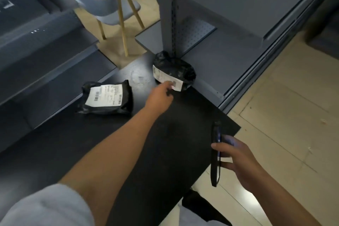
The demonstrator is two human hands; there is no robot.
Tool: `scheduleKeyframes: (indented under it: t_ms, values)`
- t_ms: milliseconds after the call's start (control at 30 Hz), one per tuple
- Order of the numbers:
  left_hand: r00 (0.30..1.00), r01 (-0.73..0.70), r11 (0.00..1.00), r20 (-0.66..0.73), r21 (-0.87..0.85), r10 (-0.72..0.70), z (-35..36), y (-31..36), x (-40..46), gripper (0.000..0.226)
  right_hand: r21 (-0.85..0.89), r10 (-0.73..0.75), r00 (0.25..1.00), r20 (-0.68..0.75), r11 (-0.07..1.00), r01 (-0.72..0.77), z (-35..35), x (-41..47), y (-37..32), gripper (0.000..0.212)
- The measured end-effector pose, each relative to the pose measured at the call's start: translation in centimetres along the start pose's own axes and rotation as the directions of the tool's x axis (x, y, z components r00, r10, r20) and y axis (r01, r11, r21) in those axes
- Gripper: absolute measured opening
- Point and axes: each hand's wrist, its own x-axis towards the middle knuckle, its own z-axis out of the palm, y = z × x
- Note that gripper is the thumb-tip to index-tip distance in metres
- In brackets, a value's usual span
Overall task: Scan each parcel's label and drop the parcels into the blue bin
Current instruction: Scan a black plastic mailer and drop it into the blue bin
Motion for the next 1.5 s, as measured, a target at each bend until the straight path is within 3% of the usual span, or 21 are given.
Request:
scheduleKeyframes:
  t_ms: [67,133,200,367,467,567,633,700,733,767,800,867,1000,1100,1167,1267,1333,1400,1500]
  values:
    - [0.992,-0.117,0.955,-0.02,0.271,0.127,0.4,1.9,4.3,0.069,0.014,-0.019,0.999,-0.044,1.0,0.02,-2.1,1.2,-1.3,0.115]
    - [0.975,-0.216,0.795,0.076,0.567,0.21,0.8,3.2,7.6,0.09,0.034,-0.03,0.997,-0.066,0.999,0.033,-4.0,2.1,-2.2,0.115]
    - [0.967,-0.253,0.614,0.17,0.747,0.192,0.9,4.1,10.3,0.095,0.053,-0.039,0.997,-0.065,0.998,0.043,-5.2,2.5,-2.7,0.106]
    - [0.908,-0.416,0.401,0.392,0.816,0.147,1.1,4.2,14.8,0.113,0.14,0.016,0.997,-0.079,0.99,-0.005,-6.3,2.8,-1.7,0.102]
    - [0.892,-0.453,0.334,0.426,0.827,0.153,1.4,4.2,15.8,0.104,0.186,0.057,0.995,-0.087,0.982,-0.041,-5.8,3.0,-0.9,0.103]
    - [0.904,-0.428,0.44,0.388,0.79,0.182,0.1,4.6,14.1,0.095,0.192,0.053,0.995,-0.084,0.981,-0.036,-5.1,3.3,-1.2,0.101]
    - [0.943,-0.326,0.654,0.282,0.682,0.177,-1.3,4.4,12.1,0.097,0.188,0.038,0.998,-0.056,0.982,-0.026,-4.6,3.4,-2.1,0.093]
    - [0.986,-0.139,0.914,0.14,0.38,0.092,-3.5,3.4,8.7,0.099,0.167,0.018,1.0,-0.005,0.986,-0.017,-3.8,3.9,-3.2,0.076]
    - [0.997,-0.035,0.989,0.076,0.141,0.024,-4.7,2.7,6.5,0.097,0.16,0.008,1.0,0.017,0.987,-0.011,-3.2,4.2,-3.7,0.064]
    - [0.999,0.045,0.991,0.029,-0.123,-0.042,-5.7,2.0,3.9,0.091,0.161,0.0,1.0,0.03,0.987,-0.004,-2.7,4.5,-4.0,0.054]
    - [0.993,0.107,0.933,-0.003,-0.345,-0.115,-6.7,1.1,1.0,0.085,0.165,-0.003,0.999,0.046,0.986,-0.005,-2.0,4.9,-4.4,0.049]
    - [0.964,0.197,0.771,-0.021,-0.606,-0.263,-8.3,-1.2,-5.2,0.074,0.159,-0.013,0.996,0.092,0.987,-0.002,-0.2,5.3,-5.3,0.036]
    - [0.872,0.309,0.529,0.013,-0.79,-0.489,-10.6,-5.6,-17.4,0.074,0.117,-0.076,0.962,0.261,0.992,0.047,4.4,5.1,-7.4,0.016]
    - [0.741,0.348,0.352,0.025,-0.869,-0.671,-10.0,-9.3,-24.0,0.073,0.07,-0.091,0.908,0.409,0.995,0.068,8.2,4.4,-8.1,0.016]
    - [0.631,0.256,0.169,0.033,-0.952,-0.775,-8.8,-11.5,-27.1,0.067,0.016,-0.072,0.864,0.498,0.997,0.074,10.6,3.9,-7.7,0.015]
    - [0.463,-0.081,-0.157,0.102,-0.984,-0.881,-5.4,-13.7,-30.4,0.038,-0.089,-0.01,0.802,0.597,0.993,0.078,13.8,3.1,-6.4,0.014]
    - [0.403,-0.264,-0.292,0.17,-0.919,-0.899,-1.9,-13.9,-32.1,0.046,-0.171,0.053,0.766,0.641,0.982,0.075,15.9,2.4,-5.1,0.015]
    - [0.355,-0.29,-0.387,0.277,-0.875,-0.893,1.8,-13.7,-33.4,0.056,-0.246,0.117,0.735,0.668,0.967,0.07,17.6,1.6,-3.8,0.019]
    - [0.377,-0.116,-0.514,0.441,-0.85,-0.815,4.8,-12.9,-35.0,0.062,-0.334,0.19,0.707,0.681,0.94,0.069,19.3,0.4,-2.0,0.027]
